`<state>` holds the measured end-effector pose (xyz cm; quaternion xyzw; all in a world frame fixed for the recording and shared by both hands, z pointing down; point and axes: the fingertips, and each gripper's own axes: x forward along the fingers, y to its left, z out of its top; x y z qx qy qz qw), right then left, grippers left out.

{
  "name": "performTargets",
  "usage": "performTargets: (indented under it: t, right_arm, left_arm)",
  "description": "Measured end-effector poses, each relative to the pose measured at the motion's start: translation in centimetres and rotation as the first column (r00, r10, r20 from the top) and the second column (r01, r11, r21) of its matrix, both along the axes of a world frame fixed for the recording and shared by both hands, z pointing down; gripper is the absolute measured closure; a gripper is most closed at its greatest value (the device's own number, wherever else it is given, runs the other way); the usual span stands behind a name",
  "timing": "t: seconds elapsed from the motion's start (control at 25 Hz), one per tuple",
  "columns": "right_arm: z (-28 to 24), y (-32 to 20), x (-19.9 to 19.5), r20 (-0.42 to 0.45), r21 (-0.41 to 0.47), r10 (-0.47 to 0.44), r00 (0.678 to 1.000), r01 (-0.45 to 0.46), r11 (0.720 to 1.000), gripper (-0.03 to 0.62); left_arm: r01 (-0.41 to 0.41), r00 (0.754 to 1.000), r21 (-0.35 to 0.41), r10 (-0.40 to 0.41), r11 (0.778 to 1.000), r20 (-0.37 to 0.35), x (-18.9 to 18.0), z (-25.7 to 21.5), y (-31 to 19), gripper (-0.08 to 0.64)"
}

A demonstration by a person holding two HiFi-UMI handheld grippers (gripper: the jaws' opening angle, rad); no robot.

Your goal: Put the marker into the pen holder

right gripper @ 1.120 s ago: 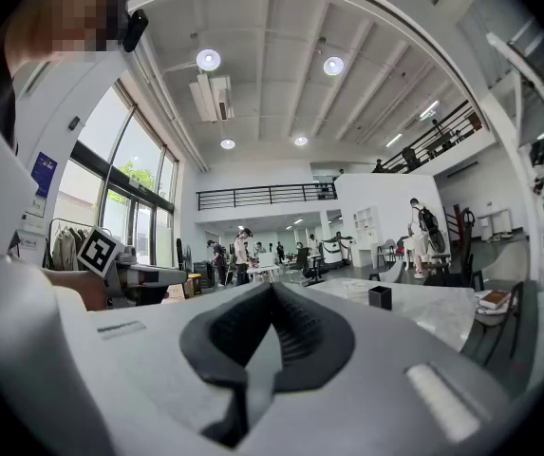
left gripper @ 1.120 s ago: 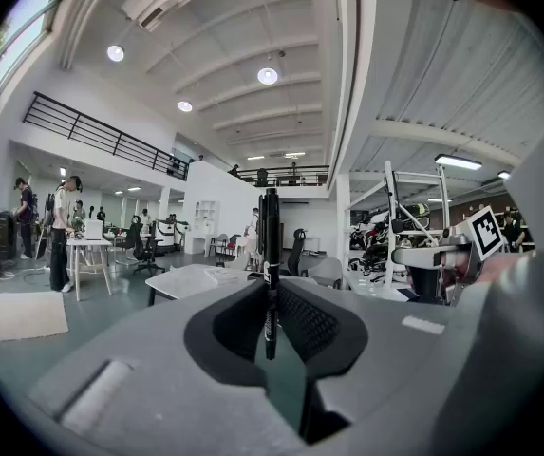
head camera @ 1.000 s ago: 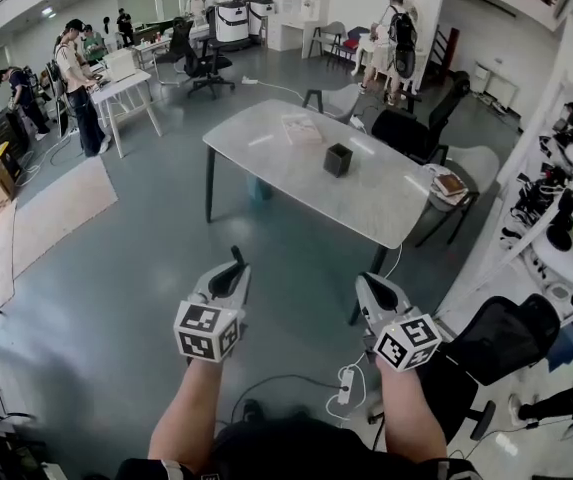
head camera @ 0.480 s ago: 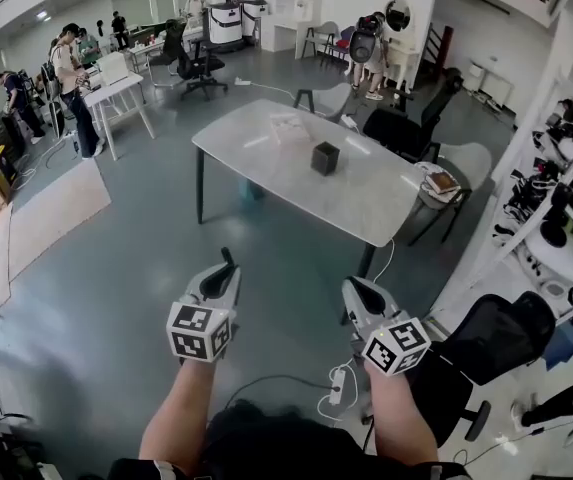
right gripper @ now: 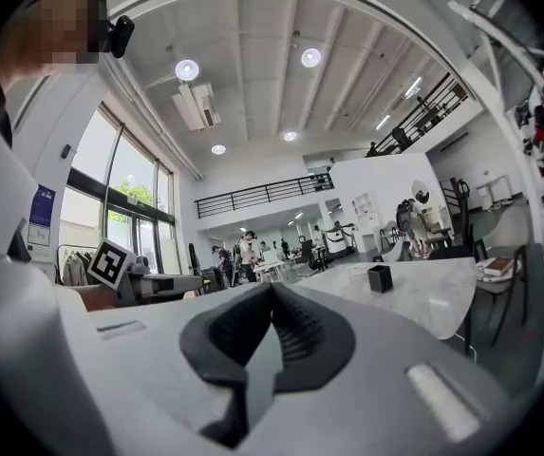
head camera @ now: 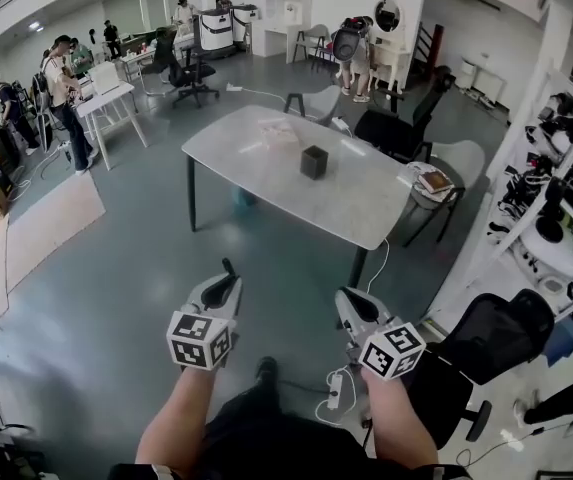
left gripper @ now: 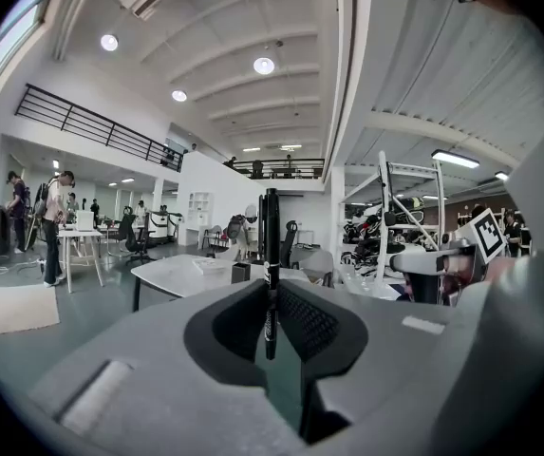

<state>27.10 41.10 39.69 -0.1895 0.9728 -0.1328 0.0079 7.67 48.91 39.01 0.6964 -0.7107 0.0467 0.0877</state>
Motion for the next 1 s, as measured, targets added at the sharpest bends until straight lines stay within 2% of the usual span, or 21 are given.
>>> performTargets:
  t: [0.28,0.48,0.68,1.0]
  right_arm:
    - [0.2,-4.1,-0.5,-0.036,0.015,0.032,0.999,-0.032,0.999,0.589]
    - [0.8,-7.8,-2.3,-0.050,-0.001,0.047,0.998,-0.047,0.999,0.589]
    - [2.3,-11.6,-6.2,-0.069,-0.029,0.032,0.997,-0.034,0.999,0.589]
    - [1.4,-18.7,-14.6,-0.099,-0.014,0.035,0.995,-0.037,0.999,0.589]
  left_arm:
    - [-0.022,0.999,0.040,0.024,0.999,-0.035,-1.3,0.2,-5.2,0.514]
    - [-0.053,0.998,0.043,0.055,0.998,-0.039,-2.9,0.4,-9.5,0.514]
    - [-0.068,0.996,0.031,0.070,0.997,-0.054,-6.1,1.5,-14.6,0.514]
    - [-0.093,0.994,0.020,0.094,0.995,-0.058,-13.4,1.8,-21.8,0.514]
